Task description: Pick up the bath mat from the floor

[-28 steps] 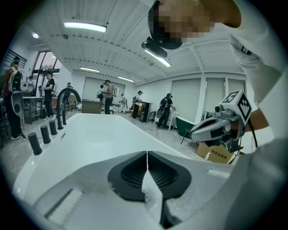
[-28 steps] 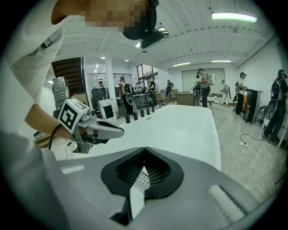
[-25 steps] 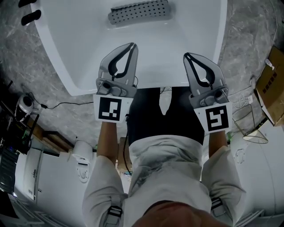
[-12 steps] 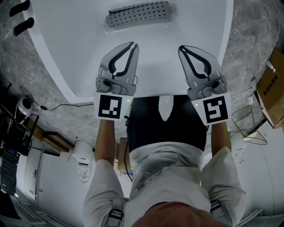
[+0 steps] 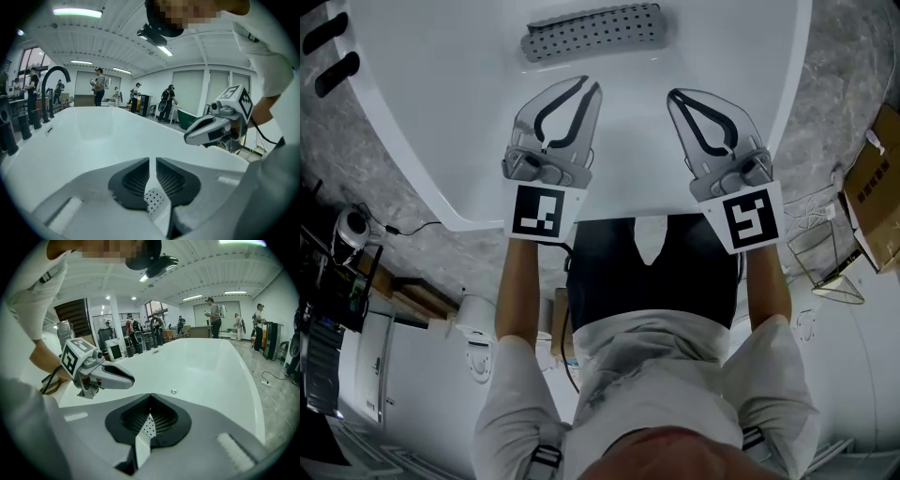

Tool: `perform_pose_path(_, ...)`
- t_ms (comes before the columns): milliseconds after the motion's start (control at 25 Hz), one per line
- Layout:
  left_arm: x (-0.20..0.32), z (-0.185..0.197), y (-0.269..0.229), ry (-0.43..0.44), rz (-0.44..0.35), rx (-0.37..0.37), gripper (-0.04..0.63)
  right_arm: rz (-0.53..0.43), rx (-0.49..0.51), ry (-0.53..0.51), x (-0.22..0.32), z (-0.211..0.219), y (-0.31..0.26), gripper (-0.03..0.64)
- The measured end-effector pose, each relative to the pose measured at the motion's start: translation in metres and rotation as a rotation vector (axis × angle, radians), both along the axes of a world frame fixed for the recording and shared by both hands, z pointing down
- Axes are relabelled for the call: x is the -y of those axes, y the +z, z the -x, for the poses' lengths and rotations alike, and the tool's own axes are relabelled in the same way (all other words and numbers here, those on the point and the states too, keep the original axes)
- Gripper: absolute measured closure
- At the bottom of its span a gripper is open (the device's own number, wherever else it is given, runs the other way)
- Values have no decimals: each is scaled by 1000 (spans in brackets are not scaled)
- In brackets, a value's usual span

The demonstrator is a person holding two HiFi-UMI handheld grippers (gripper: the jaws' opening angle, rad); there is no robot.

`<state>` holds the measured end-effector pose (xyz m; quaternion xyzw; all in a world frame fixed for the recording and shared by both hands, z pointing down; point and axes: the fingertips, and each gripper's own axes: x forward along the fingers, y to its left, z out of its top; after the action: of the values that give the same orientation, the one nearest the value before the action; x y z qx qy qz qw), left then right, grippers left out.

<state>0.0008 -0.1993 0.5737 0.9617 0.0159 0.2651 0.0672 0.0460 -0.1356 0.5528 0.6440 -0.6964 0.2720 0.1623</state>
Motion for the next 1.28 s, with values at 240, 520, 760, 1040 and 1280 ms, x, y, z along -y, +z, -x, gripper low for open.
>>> perform_pose_path(240, 9, -4, 27, -1, 14, 35, 543, 17, 17, -14, 12, 4, 19, 614)
perform_pose_path(520, 17, -5, 67, 8, 16, 107, 499, 29, 36, -22, 19, 1, 42, 614)
perform_pose_path(760, 15, -7, 100, 61, -15, 146, 459, 53, 71, -19, 19, 4, 62, 615)
perform_pose_path(1040, 13, -2, 150, 173, -58, 219, 423, 79, 92, -36, 22, 7, 84, 614)
perform_pose_path(1280, 14, -5, 179, 217, -60, 252, 399, 98, 116, -43, 21, 7, 106, 614)
